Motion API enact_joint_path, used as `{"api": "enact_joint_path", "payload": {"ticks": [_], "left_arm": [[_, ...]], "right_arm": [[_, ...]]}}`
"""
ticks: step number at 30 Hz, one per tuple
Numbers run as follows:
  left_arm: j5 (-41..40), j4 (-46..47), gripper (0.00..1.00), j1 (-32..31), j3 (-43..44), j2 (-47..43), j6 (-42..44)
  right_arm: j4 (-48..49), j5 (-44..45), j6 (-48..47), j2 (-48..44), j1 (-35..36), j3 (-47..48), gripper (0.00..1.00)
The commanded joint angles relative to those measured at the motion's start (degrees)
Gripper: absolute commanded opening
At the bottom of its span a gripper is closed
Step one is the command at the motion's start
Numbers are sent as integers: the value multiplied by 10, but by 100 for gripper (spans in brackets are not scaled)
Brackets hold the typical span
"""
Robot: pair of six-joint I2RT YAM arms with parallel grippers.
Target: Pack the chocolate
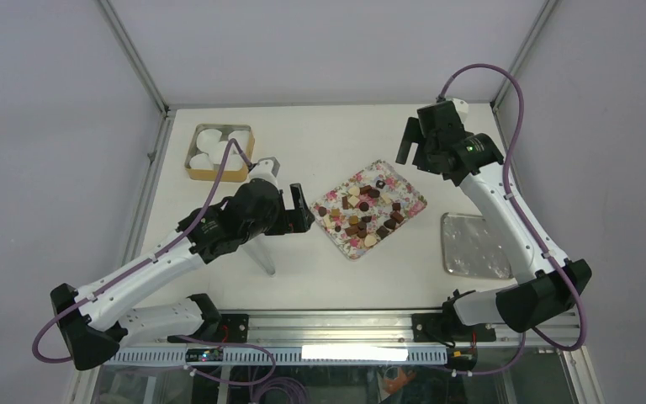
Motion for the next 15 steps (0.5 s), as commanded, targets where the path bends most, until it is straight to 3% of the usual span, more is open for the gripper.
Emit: {"api": "enact_joint_path", "payload": {"ticks": [1,15], "left_arm": [[-19,17,99,-6,20,-3,0],[-46,5,99,-6,49,21,28]], "right_arm": [[14,-2,6,-22,-5,1,99],[31,-27,6,-35,-7,-31,99]]}}
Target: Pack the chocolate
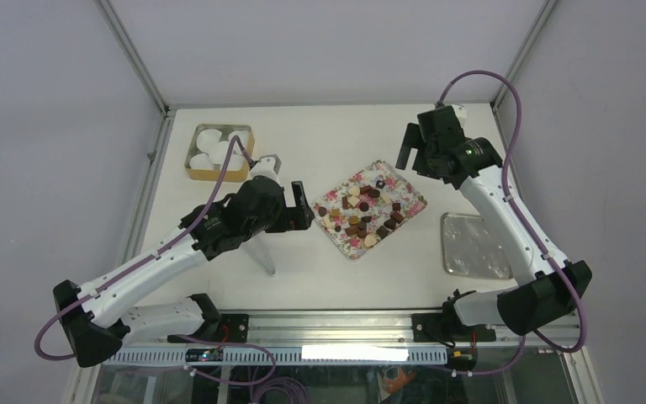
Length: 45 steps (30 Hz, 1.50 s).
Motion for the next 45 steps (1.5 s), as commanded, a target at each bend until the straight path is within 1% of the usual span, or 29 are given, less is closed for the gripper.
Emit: {"api": "enact_joint_path", "payload": {"ticks": [1,9,13,17,19,21,22,23,26,27,29,31,33,36,41,43,45], "left_arm": [[-43,6,99,-6,47,15,30],[-41,6,99,-6,68,55,46],[-60,8,99,-6,70,51,48],[-82,10,99,-6,70,46,72],[-120,10,99,-6,65,46,102],[-194,-1,99,-5,57,52,148],[-232,-14,99,4,58,61,166],[-245,-29,99,32,64,71,183],[-109,-55,99,178,101,92,207],[-79,-53,99,218,114,97,214],[-46,-51,99,269,141,116,231],[-26,-52,99,298,174,145,244],[13,-54,99,321,203,170,241],[61,-53,99,335,227,201,229],[115,-52,99,364,261,252,217],[132,-53,99,390,288,286,215],[194,-56,99,431,332,335,201]], "right_arm": [[32,-14,5,-31,-3,-11,99],[36,-39,-2,-32,-3,-22,99],[37,-40,7,-30,-3,-32,99],[39,-44,10,-27,-3,-39,99],[40,-42,11,-22,-3,-40,99],[38,-37,13,-16,-3,-36,99],[37,-34,14,-13,-3,-34,99],[36,-33,14,-9,-3,-31,99],[35,-35,14,1,-3,-24,99],[35,-35,13,3,-3,-23,99],[35,-34,13,8,-3,-20,99],[35,-35,13,11,-3,-20,99],[34,-35,15,13,-3,-20,99],[33,-33,14,13,-3,-21,99],[32,-28,14,7,-4,-25,99],[33,-28,14,6,-4,-28,99],[33,-30,15,6,-4,-31,99]]}}
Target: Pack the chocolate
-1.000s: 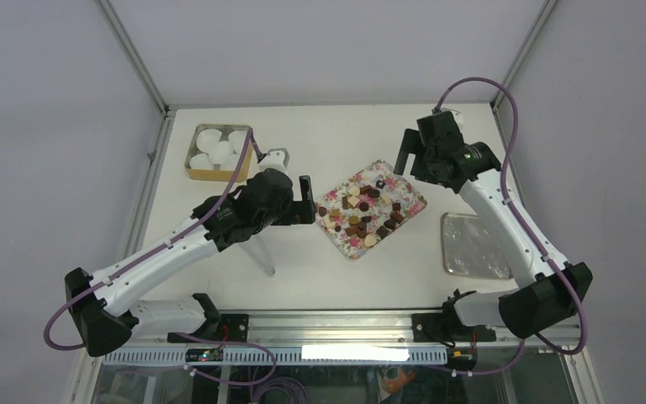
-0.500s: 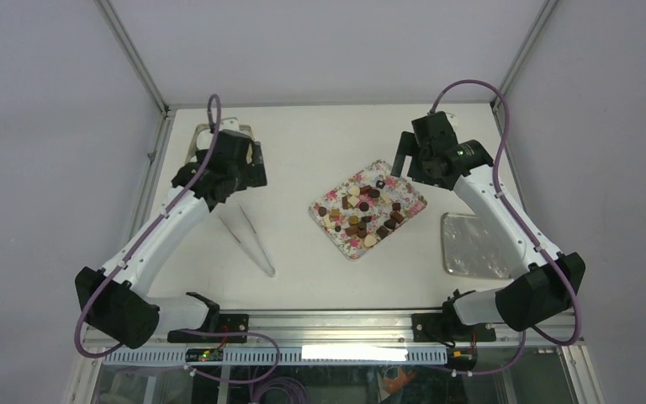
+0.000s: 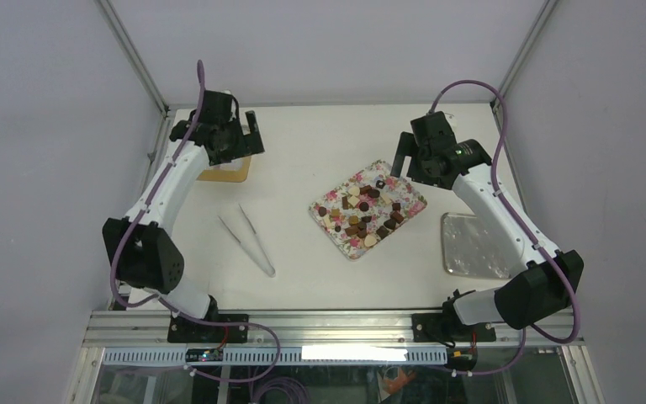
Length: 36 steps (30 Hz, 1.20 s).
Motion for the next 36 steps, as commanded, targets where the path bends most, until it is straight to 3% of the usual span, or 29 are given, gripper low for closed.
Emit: {"api": "enact_joint_path", "payload": {"ticks": [1,9,17,36], "left_arm": [[128,9,99,77,97,86,-23],[173,7,99,96,229,251,8],[188,-6,99,100,334,359,34],[237,-5,99,75,330,406,54]], "right_arm": [[19,6,9,-10,-5,12,99],[11,-16,15,-24,-9,18,99],[1,-12,14,-34,-11,15,99],[-14,-5,19,-40,-17,7,99]]}}
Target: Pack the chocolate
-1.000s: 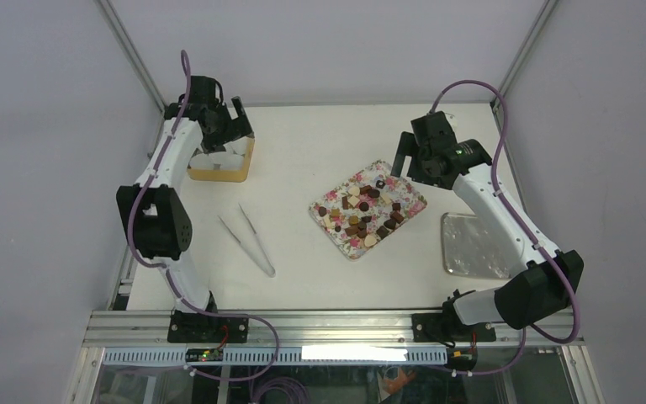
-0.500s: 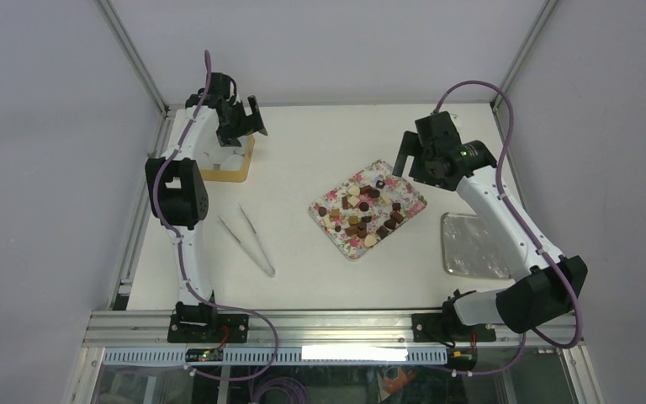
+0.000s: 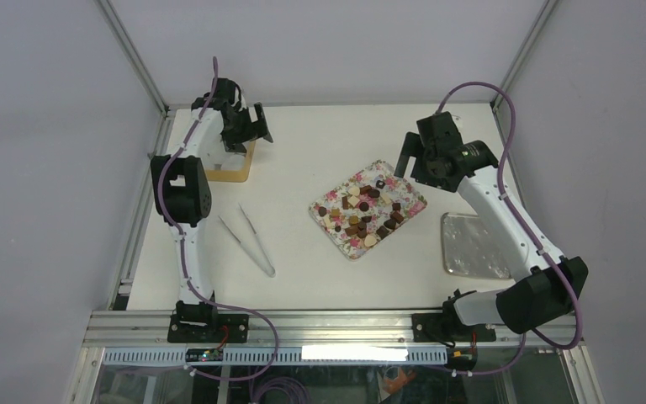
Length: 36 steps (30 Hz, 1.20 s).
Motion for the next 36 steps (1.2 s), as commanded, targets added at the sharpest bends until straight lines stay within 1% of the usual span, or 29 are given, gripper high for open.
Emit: {"api": "enact_joint_path", "payload": {"ticks": [1,3,5,9,14,21,24,26,28,30,31,32,33,36], "left_arm": [[40,9,99,-27,15,-1,31],[75,10,99,-33,17,3,33],[92,10,99,-38,16,9,33],[104,10,99,-58,5,7,39],[113,10,99,-102,-3,1,60],[148,8,99,-163,3,3,61],[146,5,99,-180,8,-8,56],[124,-2,99,-182,10,-30,43],[68,-25,99,-182,12,-60,30],[12,-52,99,-182,4,-111,24],[-28,-59,99,-182,-13,-142,17],[-45,-61,99,-182,-35,-178,10],[-82,-67,99,-182,-59,-212,0],[-183,-89,99,-182,-164,-323,-83]], "right_arm": [[3,8,6,-26,-3,5,99],[2,9,7,-30,-4,3,99],[1,9,8,-33,-4,0,99],[-4,13,7,-40,-4,-2,99],[-4,11,9,-47,-6,-7,99],[-8,9,11,-59,-6,-13,99],[-10,9,11,-70,-7,-19,99],[-11,9,11,-78,-6,-23,99],[-12,10,11,-88,-6,-28,99],[-13,10,8,-99,-7,-34,99],[-11,10,7,-105,-7,-40,99],[-8,9,6,-111,-8,-45,99],[-3,6,5,-116,-7,-52,99],[3,-6,5,-123,-7,-65,99]]}}
